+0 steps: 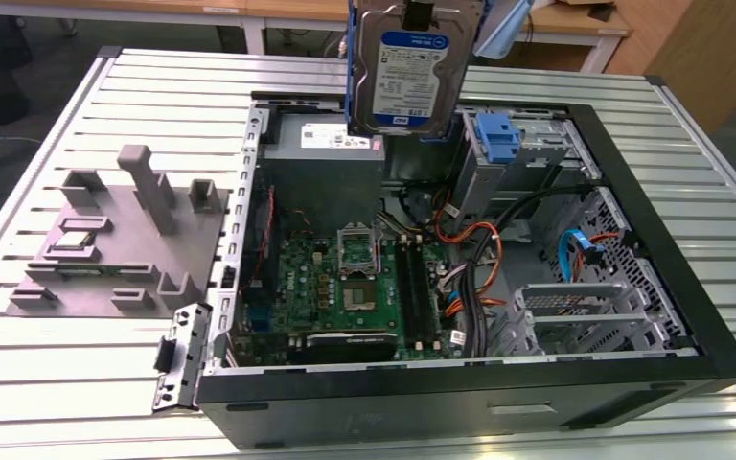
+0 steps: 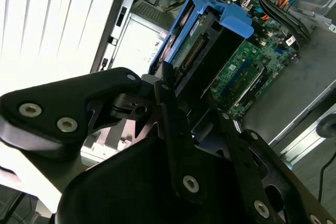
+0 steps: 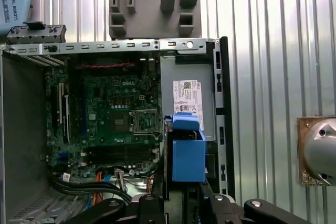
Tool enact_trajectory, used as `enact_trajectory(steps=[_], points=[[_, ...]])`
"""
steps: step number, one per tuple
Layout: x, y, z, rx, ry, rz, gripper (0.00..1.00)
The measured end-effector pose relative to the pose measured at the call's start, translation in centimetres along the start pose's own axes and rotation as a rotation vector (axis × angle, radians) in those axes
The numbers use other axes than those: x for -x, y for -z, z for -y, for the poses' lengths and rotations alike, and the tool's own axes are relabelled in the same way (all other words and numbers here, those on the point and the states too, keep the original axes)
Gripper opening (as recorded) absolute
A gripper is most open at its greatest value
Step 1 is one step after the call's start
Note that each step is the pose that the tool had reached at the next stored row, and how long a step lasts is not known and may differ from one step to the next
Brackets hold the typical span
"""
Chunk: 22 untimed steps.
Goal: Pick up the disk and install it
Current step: 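Pick up the disk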
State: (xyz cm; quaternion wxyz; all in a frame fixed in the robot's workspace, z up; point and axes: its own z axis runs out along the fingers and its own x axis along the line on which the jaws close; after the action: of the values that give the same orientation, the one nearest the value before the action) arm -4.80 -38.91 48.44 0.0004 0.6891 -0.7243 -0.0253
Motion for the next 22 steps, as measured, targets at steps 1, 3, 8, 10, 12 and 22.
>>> enact_trajectory(steps=[1, 3, 8, 10, 12, 22], points=[[-0.09, 0.01, 0.0, 0.0, 0.0, 0.0, 0.35], [-0.26, 0.01, 0.01, 0.0, 0.0, 0.0001, 0.35], [-0.66, 0.02, 0.03, 0.0, 0.0, 0.0, 0.35], [-0.78, 0.03, 0.04, 0.0, 0.0, 0.0, 0.35], [-0.88, 0.03, 0.04, 0.0, 0.0, 0.0, 0.35], [-1.24, 0.05, 0.06, 0.0, 0.0, -0.0004, 0.35]])
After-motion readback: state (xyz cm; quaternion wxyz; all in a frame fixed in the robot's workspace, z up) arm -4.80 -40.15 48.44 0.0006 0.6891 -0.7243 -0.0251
